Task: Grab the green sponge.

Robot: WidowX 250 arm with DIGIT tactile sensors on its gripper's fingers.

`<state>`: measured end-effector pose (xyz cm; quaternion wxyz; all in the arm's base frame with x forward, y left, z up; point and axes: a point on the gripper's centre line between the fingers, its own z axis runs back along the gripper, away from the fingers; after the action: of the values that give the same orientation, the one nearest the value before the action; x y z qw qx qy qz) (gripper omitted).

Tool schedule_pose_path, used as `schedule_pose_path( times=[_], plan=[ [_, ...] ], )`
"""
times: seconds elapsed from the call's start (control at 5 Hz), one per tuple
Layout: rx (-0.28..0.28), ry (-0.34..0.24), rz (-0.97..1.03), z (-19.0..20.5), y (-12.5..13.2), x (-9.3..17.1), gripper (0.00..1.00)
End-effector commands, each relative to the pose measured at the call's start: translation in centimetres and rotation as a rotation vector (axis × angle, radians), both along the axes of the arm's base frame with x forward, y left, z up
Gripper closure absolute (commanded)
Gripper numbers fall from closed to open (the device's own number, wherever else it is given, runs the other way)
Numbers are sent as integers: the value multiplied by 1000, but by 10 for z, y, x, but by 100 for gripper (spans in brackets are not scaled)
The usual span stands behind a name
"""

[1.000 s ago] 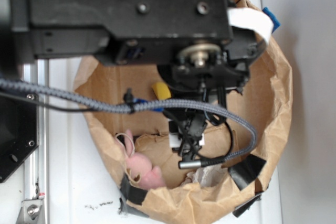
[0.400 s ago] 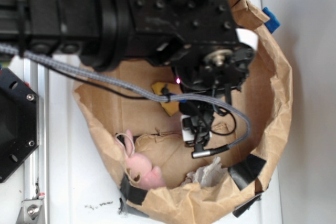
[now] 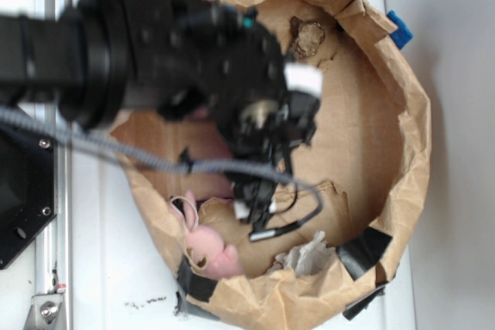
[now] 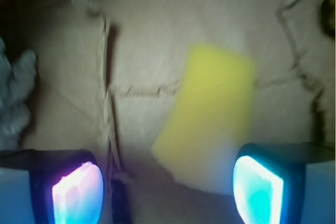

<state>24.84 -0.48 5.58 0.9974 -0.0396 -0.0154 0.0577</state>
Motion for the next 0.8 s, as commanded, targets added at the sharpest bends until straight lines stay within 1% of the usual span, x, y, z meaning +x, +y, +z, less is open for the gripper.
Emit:
schedule_pose_path(
  times=[0.0,0.2,0.6],
  plan=[
    [88,-65,16,-11,-9,-4,49],
    [87,-45,31,-12,-9,-5,100],
    [78,-27,43,-6,-17,-13,100]
  ],
)
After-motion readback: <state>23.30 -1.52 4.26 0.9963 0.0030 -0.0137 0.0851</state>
